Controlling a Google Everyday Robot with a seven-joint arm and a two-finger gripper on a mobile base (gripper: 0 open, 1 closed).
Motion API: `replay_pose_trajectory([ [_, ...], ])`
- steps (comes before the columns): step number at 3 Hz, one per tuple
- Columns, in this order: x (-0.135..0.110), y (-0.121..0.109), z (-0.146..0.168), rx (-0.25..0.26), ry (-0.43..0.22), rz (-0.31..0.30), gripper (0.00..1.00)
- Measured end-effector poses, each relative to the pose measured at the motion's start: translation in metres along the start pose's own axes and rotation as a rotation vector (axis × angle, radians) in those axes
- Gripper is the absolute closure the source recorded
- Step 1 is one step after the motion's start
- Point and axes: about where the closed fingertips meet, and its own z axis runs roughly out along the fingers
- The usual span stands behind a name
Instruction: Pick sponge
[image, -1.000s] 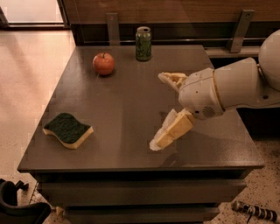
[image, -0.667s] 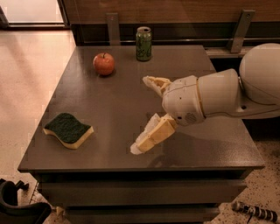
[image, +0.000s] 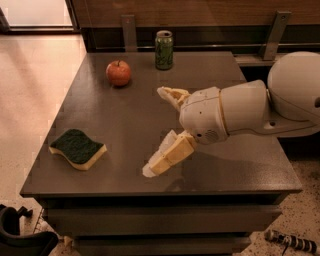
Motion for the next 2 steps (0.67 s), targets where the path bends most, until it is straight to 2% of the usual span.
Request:
replay_pose_trajectory([
  [1, 0.001, 0.001, 0.018, -0.005, 0.023, 0.011, 0.0],
  [2, 0.002, 0.003, 0.064, -0.028, 0.017, 0.025, 0.0],
])
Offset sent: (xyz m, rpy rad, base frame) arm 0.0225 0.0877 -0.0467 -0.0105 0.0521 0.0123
